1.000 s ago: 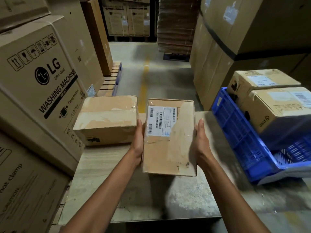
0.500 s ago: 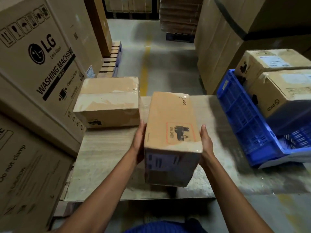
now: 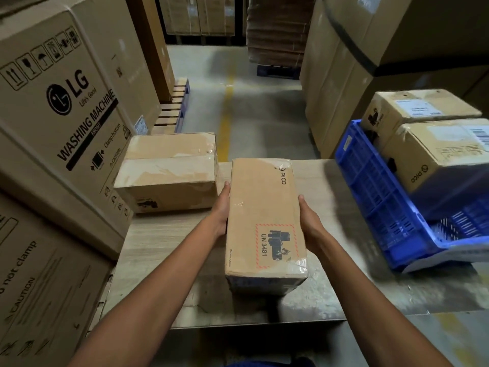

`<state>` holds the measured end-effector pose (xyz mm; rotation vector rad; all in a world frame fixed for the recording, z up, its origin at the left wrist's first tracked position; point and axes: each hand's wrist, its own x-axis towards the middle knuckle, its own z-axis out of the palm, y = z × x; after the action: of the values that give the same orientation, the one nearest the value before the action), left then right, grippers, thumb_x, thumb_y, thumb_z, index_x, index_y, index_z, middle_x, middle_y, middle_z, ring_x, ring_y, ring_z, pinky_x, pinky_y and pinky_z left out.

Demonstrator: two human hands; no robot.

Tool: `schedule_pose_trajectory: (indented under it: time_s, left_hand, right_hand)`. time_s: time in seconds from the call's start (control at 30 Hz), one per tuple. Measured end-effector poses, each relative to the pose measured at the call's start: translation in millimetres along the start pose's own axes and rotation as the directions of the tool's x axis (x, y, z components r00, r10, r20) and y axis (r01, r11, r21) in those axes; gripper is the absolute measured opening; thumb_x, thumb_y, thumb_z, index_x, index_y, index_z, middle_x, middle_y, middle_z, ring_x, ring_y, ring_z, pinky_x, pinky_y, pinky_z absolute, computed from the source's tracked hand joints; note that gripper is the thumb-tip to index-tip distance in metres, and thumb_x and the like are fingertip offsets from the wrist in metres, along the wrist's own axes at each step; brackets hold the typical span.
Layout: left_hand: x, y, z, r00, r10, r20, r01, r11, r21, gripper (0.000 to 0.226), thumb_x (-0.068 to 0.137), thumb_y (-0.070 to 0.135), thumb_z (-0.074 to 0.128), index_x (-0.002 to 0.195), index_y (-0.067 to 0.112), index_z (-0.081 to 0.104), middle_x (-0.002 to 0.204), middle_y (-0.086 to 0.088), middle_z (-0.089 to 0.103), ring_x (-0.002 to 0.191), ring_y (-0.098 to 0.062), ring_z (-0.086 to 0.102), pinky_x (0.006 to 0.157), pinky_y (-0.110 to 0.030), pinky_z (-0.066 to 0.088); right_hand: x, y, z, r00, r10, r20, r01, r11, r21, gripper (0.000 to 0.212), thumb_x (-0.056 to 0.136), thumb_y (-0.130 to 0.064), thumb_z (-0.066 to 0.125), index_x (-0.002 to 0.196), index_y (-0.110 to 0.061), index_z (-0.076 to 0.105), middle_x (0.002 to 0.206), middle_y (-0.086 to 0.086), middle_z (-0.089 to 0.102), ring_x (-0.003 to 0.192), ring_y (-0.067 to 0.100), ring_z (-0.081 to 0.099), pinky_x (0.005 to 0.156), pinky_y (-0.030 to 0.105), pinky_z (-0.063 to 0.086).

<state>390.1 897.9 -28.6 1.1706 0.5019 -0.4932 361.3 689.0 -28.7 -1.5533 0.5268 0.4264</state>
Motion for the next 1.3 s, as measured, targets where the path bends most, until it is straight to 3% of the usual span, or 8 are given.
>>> schedule_pose_trajectory:
  time_s: [0.27, 0.4, 0.6, 0.77, 0.9, 1.0, 1.13, 1.3]
  left_hand:
    - [-25, 38, 10, 0.966, 0.239, 0.098, -0.231, 0.969, -0.082, 0.074, 0.102, 0.065, 0.018, 0.112, 0.018, 0.073, 0.113, -0.016, 0.073, 0.105, -0.030, 0.069, 0.091, -0.045, 0.054]
    - [-32, 32, 20, 0.931, 0.362, 0.053, -0.361, 0.932, -0.037, 0.054, 0.107, 0.051, 0.022, 0.113, 0.022, 0.067, 0.093, -0.004, 0.078, 0.086, -0.016, 0.075, 0.067, -0.030, 0.060]
    - [-29, 3, 7, 0.957, 0.267, 0.110, -0.257, 0.962, -0.095, 0.058, 0.102, 0.056, 0.033, 0.128, 0.015, 0.065, 0.122, -0.014, 0.070, 0.114, -0.028, 0.067, 0.095, -0.039, 0.054]
    - [-35, -4, 8, 0.915, 0.403, -0.003, -0.403, 0.914, -0.049, 0.039, 0.106, 0.039, 0.039, 0.117, 0.016, 0.068, 0.109, -0.006, 0.075, 0.104, -0.020, 0.071, 0.083, -0.026, 0.057]
    - [-39, 4, 5, 0.591, 0.793, -0.144, -0.662, 0.579, 0.476, 0.019, 0.103, 0.021, 0.049, 0.109, 0.025, 0.067, 0.107, 0.007, 0.068, 0.103, -0.003, 0.062, 0.090, -0.019, 0.049]
    - [-47, 7, 5, 0.287, 0.943, 0.169, -0.724, 0.098, 0.683, 0.023, 0.097, 0.020, 0.050, 0.095, 0.012, 0.072, 0.095, 0.000, 0.066, 0.091, -0.010, 0.059, 0.080, -0.021, 0.048]
    - [-51, 3, 19, 0.243, 0.856, 0.456, -0.663, -0.197, 0.723, 0.021, 0.093, 0.020, 0.054, 0.086, 0.007, 0.069, 0.087, -0.004, 0.062, 0.085, -0.020, 0.056, 0.075, -0.038, 0.048]
    - [-49, -8, 22, 0.242, 0.819, 0.521, -0.591, -0.301, 0.748, 0.013, 0.090, 0.017, 0.059, 0.090, 0.010, 0.070, 0.091, -0.002, 0.061, 0.087, -0.020, 0.055, 0.075, -0.036, 0.046]
  right_hand:
    - [-14, -45, -2, 0.978, -0.190, -0.080, 0.203, 0.960, 0.194, 0.057, 0.104, -0.062, 0.024, 0.115, -0.023, 0.064, 0.127, 0.009, 0.066, 0.120, 0.028, 0.061, 0.108, 0.051, 0.046]
    - [-15, -48, -2, 0.967, -0.217, -0.136, 0.242, 0.945, 0.219, 0.056, 0.106, -0.057, 0.028, 0.102, -0.019, 0.068, 0.101, 0.005, 0.072, 0.099, 0.020, 0.067, 0.087, 0.039, 0.054]
    - [0, -16, -3, 0.990, -0.116, -0.086, 0.134, 0.957, 0.258, 0.075, 0.100, -0.068, 0.028, 0.125, -0.009, 0.065, 0.115, 0.014, 0.074, 0.111, 0.032, 0.069, 0.104, 0.052, 0.049]
    - [-6, -17, -2, 0.974, -0.180, -0.137, 0.210, 0.946, 0.247, 0.056, 0.106, -0.050, 0.037, 0.118, -0.003, 0.066, 0.110, 0.014, 0.075, 0.106, 0.030, 0.071, 0.088, 0.041, 0.057]
    - [-28, -29, -2, 0.792, -0.533, -0.299, 0.494, 0.846, -0.201, 0.028, 0.100, -0.030, 0.059, 0.125, -0.018, 0.064, 0.132, 0.005, 0.065, 0.121, 0.018, 0.061, 0.091, 0.036, 0.055]
    - [-40, -30, 3, 0.594, -0.786, -0.172, 0.578, 0.566, -0.588, 0.022, 0.094, -0.021, 0.069, 0.115, -0.014, 0.072, 0.140, 0.003, 0.060, 0.127, 0.016, 0.054, 0.103, 0.030, 0.042]
    - [-34, -18, 13, 0.447, -0.895, 0.005, 0.598, 0.295, -0.745, 0.012, 0.088, -0.016, 0.072, 0.099, -0.013, 0.076, 0.123, 0.006, 0.070, 0.116, 0.024, 0.063, 0.095, 0.040, 0.053]
    - [-37, -10, 16, 0.408, -0.912, 0.051, 0.579, 0.215, -0.786, 0.028, 0.092, -0.029, 0.052, 0.098, -0.014, 0.074, 0.113, 0.003, 0.074, 0.118, 0.026, 0.063, 0.096, 0.040, 0.050]
